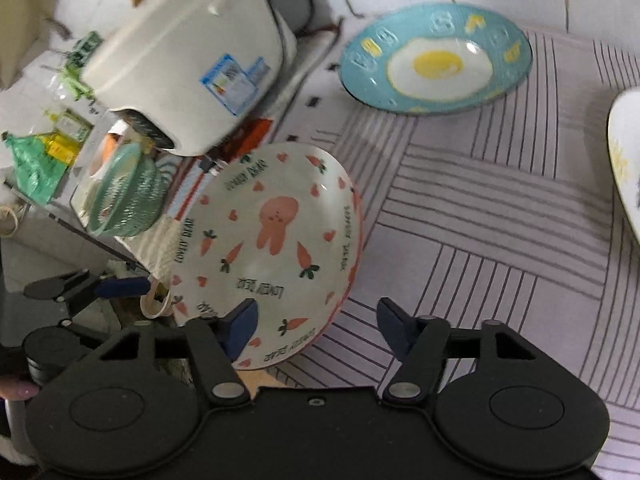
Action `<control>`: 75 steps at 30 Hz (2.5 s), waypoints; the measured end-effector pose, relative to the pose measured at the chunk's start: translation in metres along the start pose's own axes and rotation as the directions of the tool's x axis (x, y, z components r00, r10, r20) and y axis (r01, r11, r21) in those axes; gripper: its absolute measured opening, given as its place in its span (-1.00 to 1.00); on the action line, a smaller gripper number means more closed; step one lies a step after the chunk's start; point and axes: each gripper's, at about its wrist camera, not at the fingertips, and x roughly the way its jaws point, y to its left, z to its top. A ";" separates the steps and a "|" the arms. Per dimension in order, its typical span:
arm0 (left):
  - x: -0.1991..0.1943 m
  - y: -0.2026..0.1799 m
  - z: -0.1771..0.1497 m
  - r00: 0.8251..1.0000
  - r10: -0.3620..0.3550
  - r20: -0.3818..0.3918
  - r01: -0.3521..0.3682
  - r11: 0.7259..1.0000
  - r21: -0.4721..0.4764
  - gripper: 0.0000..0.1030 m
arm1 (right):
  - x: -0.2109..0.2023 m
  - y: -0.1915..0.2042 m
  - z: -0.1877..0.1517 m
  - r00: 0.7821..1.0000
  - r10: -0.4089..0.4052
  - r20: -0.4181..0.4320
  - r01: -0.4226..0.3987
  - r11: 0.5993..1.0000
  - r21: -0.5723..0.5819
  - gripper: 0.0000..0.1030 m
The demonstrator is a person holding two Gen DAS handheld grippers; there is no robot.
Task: Organize plates and bowls
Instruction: 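Move both grippers to the bunny 'LOVELY BEAR' plate rim and close on it, then lift the bunny plate with both grippers and carry it over the sun plate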
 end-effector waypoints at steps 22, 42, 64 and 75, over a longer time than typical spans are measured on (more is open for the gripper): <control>0.024 0.019 0.001 1.000 -0.013 0.027 0.017 0.992 -0.126 -0.33 | 0.035 -0.021 0.003 0.998 0.069 -0.013 -0.067 0.989 0.134 -0.69; -0.015 -0.034 0.005 0.991 0.027 0.131 -0.015 0.996 -0.089 -0.32 | -0.018 -0.040 -0.012 0.985 0.153 0.085 -0.159 0.985 0.067 -0.67; -0.055 -0.200 0.046 0.973 -0.111 0.202 0.076 0.982 0.173 -0.32 | -0.168 -0.146 -0.070 0.944 0.084 0.320 -0.147 0.973 0.178 -0.63; -0.021 -0.250 0.066 0.982 -0.123 0.141 0.090 0.972 0.219 -0.32 | -0.177 -0.196 -0.077 0.944 0.024 0.329 -0.104 0.969 0.226 -0.62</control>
